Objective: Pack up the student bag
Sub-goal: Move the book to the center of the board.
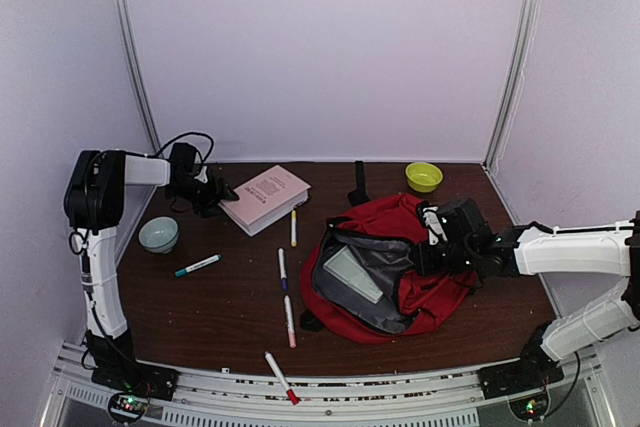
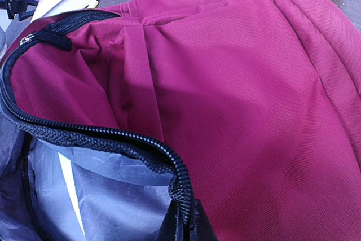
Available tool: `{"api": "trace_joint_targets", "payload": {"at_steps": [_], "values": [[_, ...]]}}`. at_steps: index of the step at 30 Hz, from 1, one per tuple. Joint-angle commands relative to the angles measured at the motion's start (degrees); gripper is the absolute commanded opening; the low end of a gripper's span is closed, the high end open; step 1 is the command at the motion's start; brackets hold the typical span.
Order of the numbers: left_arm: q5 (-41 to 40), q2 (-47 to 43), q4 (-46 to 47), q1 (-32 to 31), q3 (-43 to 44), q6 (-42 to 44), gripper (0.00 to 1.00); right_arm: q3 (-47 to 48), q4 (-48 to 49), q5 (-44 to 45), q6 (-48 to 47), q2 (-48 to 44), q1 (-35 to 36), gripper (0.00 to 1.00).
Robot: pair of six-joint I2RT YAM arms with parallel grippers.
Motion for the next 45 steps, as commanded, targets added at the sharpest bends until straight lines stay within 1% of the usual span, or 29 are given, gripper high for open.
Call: {"api": "trace_joint_targets", "payload": {"at_steps": [1,6,13,17,25,32,37,43,45], "values": [[3.58,-2.01,13.13,1.13,-3.91,-7.58,0.67,0.86,0.40,-0.28,0.03,0.18,-0.35,0.00],[2.54,-3.67,15.22,1.73,-5.77,-9.46,0.67,0.97,0.43,-0.30,0.02,0.19,-0.40,0.00],[-3.47,-8.06,15.42,2.29,-10.33,-10.41,0.68,1.07,0.42,-0.35,0.02,0.36,-0.44,0.00],[-3.28,-8.37,17.58,2.29,-11.30,-11.48,0.68,1.16,0.29,-0.34,0.02,0.45,-0.44,0.00],[-2.96,-6.92,16.60,2.32,-9.02,-10.70,0.67,1.18,0.31,-0.37,0.02,0.45,-0.41,0.00],[1.03,-5.55,23.61,2.27,-11.62,-15.36,0.65,1.17,0.29,-0.35,0.03,0.54,-0.43,0.00],[1.19,-4.70,23.34,2.12,-11.14,-15.88,0.64,1.23,0.25,-0.35,0.01,0.54,-0.42,0.00],[-0.90,-4.51,19.16,2.16,-10.49,-15.39,0.63,1.29,0.25,-0.35,0.02,0.54,-0.44,0.00],[-0.40,-4.46,20.43,2.12,-11.10,-16.03,0.64,1.27,0.21,-0.35,0.02,0.57,-0.44,0.00]]}}
